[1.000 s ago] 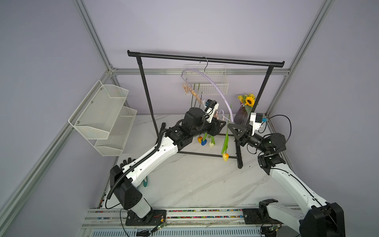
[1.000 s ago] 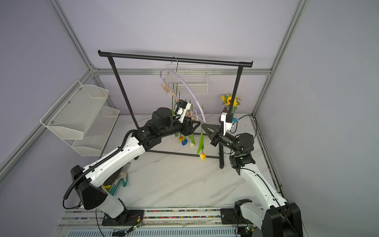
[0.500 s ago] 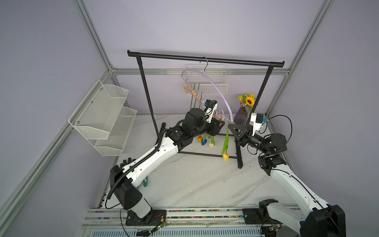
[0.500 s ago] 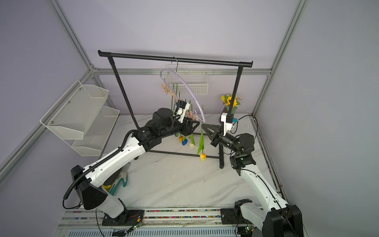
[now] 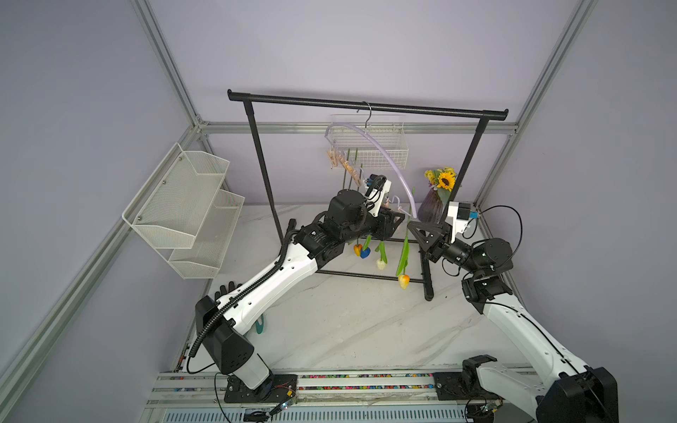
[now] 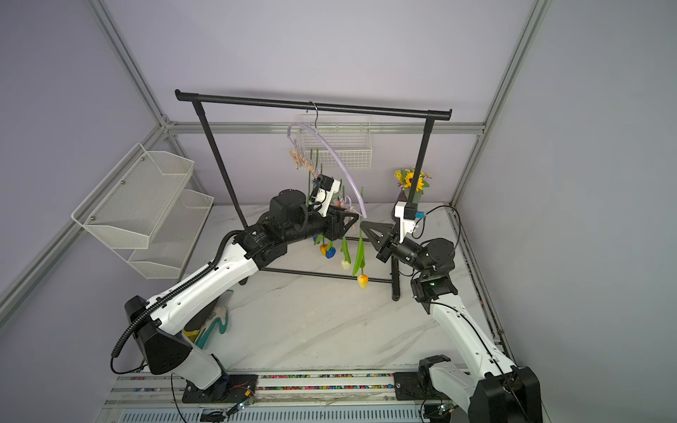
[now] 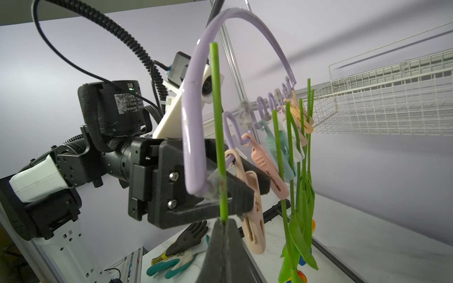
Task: Dry the flowers on a clothes hanger
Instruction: Open the clamp at the hanger.
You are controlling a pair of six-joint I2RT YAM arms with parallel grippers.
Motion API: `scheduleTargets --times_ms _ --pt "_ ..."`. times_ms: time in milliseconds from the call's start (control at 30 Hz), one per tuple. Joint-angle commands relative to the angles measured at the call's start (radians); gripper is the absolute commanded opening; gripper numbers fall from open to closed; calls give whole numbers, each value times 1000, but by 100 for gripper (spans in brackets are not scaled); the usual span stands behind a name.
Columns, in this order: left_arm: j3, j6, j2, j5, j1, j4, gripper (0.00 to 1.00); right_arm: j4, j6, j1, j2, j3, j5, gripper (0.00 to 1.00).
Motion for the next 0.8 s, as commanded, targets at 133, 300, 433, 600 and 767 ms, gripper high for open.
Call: scheduleTargets --times_ms 133,300,433,600,767 --pt "43 5 -23 3 -3 11 39 -5 -18 5 -17 16 -1 0" --pt "53 5 -17 6 -3 2 34 -8 -19 6 -17 14 -3 0" --pt "61 8 -16 7 -3 0 32 -8 -15 5 -17 12 -3 0" --pt "63 8 -16 10 -3 1 28 -6 23 6 -30 -12 62 0" --pt "64 3 -14 18 -3 10 24 79 114 8 -60 -96 205 0"
